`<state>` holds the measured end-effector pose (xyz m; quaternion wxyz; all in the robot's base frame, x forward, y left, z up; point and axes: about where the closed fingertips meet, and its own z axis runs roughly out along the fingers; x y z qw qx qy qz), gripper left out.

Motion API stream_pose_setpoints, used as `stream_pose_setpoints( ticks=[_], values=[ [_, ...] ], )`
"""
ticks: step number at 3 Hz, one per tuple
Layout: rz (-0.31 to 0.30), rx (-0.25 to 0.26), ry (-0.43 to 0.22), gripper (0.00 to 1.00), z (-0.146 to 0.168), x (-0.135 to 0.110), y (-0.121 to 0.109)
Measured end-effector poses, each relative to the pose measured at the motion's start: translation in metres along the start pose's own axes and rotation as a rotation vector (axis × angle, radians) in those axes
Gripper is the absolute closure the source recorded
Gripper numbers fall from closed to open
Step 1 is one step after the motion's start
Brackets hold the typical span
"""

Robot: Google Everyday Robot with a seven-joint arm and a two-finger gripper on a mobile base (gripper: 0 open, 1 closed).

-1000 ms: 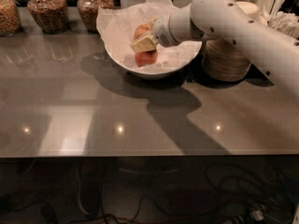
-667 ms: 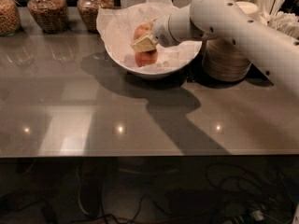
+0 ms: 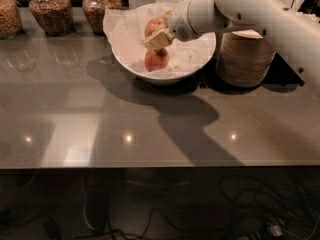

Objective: Pick apple from white bowl

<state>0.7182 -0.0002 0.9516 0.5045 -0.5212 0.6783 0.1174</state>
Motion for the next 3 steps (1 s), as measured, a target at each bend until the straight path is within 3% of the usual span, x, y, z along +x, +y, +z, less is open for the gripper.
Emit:
stream_pose_setpoints(
  ticks=[1,3],
  values=[
    [-0.017,-0.039,-0.032,1.00,-0.029,-0.005,0.007],
    [0.019,-0.129,-0.039,1.00,-0.098,0.022,0.034]
  ],
)
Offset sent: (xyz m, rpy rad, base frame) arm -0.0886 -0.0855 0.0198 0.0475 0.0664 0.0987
